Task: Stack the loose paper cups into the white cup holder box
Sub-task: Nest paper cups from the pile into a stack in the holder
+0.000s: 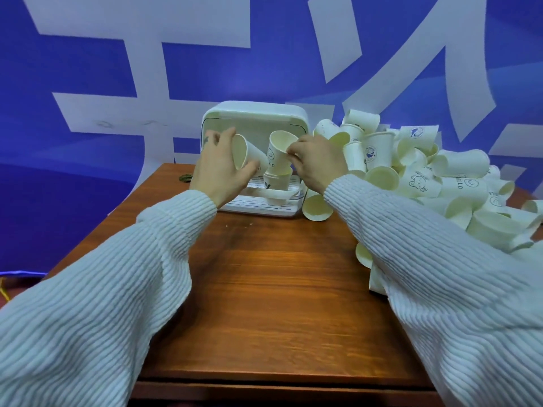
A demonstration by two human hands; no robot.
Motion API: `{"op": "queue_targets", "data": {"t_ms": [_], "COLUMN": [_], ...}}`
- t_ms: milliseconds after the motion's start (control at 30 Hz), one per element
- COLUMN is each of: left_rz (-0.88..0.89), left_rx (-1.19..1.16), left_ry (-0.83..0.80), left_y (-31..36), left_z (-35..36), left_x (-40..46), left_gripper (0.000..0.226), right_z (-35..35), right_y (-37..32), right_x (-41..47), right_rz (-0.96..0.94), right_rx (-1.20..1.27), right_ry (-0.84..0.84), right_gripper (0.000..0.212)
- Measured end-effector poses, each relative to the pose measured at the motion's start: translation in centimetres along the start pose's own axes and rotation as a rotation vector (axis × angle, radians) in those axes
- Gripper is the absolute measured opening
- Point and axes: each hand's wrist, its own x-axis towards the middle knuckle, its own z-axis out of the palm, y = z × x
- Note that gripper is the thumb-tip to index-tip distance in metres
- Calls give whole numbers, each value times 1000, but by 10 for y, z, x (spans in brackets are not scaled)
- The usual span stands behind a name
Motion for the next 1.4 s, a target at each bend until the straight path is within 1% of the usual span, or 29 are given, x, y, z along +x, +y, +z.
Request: {"op": "queue_targets", "data": {"t_ms": [67, 167, 367, 500, 600, 633, 733, 767, 900, 1000, 1067, 1233, 1300, 1400], "left_rz": [-3, -8, -33, -2, 14, 22, 73, 88, 156, 159, 169, 216, 248, 240], "left_rx": [3, -15, -86, -122, -135, -133, -114, -98, -39, -32, -16, 138, 226, 333], "left_ry": [0, 8, 42, 76, 67, 47, -16, -27, -25, -28, -61, -210, -299, -436], "left_y": [-2, -4, -8, -10, -9, -9, -8, -6, 0, 0, 1, 4, 5, 1], "left_z": [1, 3, 14, 21, 25, 26, 30, 32, 47, 58, 64, 76, 80, 87], "left_x": [2, 5, 17, 25, 33, 37, 45, 47, 54, 62, 66, 68, 63, 51], "left_gripper": [85, 85, 70, 65, 63, 63, 62, 60, 52, 50, 49, 43, 44, 45], "right_z": [4, 5, 19, 28, 28, 27, 20, 18, 15, 12, 8, 4, 3, 0], "right_y": [-1, -4, -5, -6, 0, 3, 10, 12, 20, 24, 26, 33, 37, 44], "right_x": [6, 12, 19, 17, 17, 15, 12, 11, 9, 7, 5, -2, -5, -7], "right_rz": [-6, -5, -16, -39, -75, -71, -3, -3, -52, -65, -72, -81, -72, -57], "right_rx": [-57, -116, -117, -161, -158, -135, -42, -36, -47, -19, -16, -21, -29, -29], "right_ry": [-45, -155, -350, -385, -417, -399, -284, -278, -279, -252, -242, -249, -258, -278], "right_gripper": [26, 24, 25, 34, 32, 33, 45, 46, 40, 37, 36, 33, 34, 36]}}
